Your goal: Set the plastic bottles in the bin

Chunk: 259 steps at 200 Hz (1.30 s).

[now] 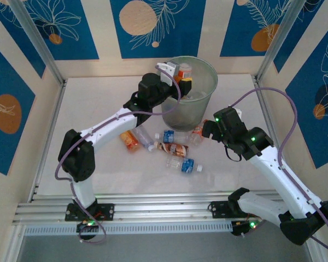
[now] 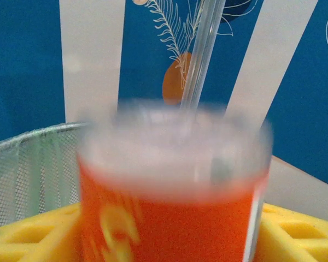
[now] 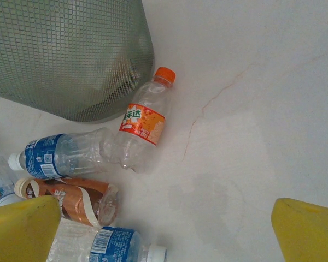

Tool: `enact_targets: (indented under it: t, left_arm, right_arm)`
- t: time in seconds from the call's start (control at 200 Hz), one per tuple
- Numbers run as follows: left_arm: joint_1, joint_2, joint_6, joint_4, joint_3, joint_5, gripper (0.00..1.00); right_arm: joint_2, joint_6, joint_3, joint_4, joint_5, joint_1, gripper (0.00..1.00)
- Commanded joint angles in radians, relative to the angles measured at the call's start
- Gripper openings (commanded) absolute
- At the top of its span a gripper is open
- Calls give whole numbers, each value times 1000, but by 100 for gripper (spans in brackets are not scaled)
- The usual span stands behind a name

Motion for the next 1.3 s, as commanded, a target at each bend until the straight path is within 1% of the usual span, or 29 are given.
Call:
enact_targets:
  t: [0.0, 0.385, 0.525, 0.595, 0.715, 0.83, 0.895, 0.935, 1.035, 1.185, 1.29]
  left_arm:
    - [-12, -17, -10, 32, -5, -17, 67]
    - [-12, -40, -13, 41, -5, -17, 68]
    - [-13, -69, -20, 1, 4, -11, 69]
    - [-12, -94, -33, -38, 13, -14, 73]
    - [-12, -146, -60, -125, 34, -29, 83]
    - [-13, -211, -81, -196, 30, -47, 99]
    - [-12, -255, -88, -234, 13, -63, 100]
    - [-12, -287, -97, -253, -7, -83, 99]
    - [-13, -380, -115, -292, -86, -156, 100]
    - [-12, -531, -143, -330, -249, -343, 99]
    - [-10, -623, -155, -370, -346, -468, 99]
  right_arm:
    - [-13, 18, -2, 3, 24, -2, 99]
    - [-15, 20, 4, -7, 27, -2, 99]
    - [-11, 31, 9, -41, 14, -2, 99]
    - [-6, 43, 18, -75, 4, 0, 99]
    - [-5, 64, 24, -126, -37, 1, 99]
    - [-6, 105, 4, -158, -111, 5, 99]
    - [-10, 135, -31, -152, -157, 10, 99]
    - [-12, 156, -59, -136, -180, 15, 100]
    - [-9, 205, -138, -60, -240, 14, 97]
    - [18, 262, -241, 141, -328, -11, 91]
    - [72, 276, -287, 286, -369, -59, 89]
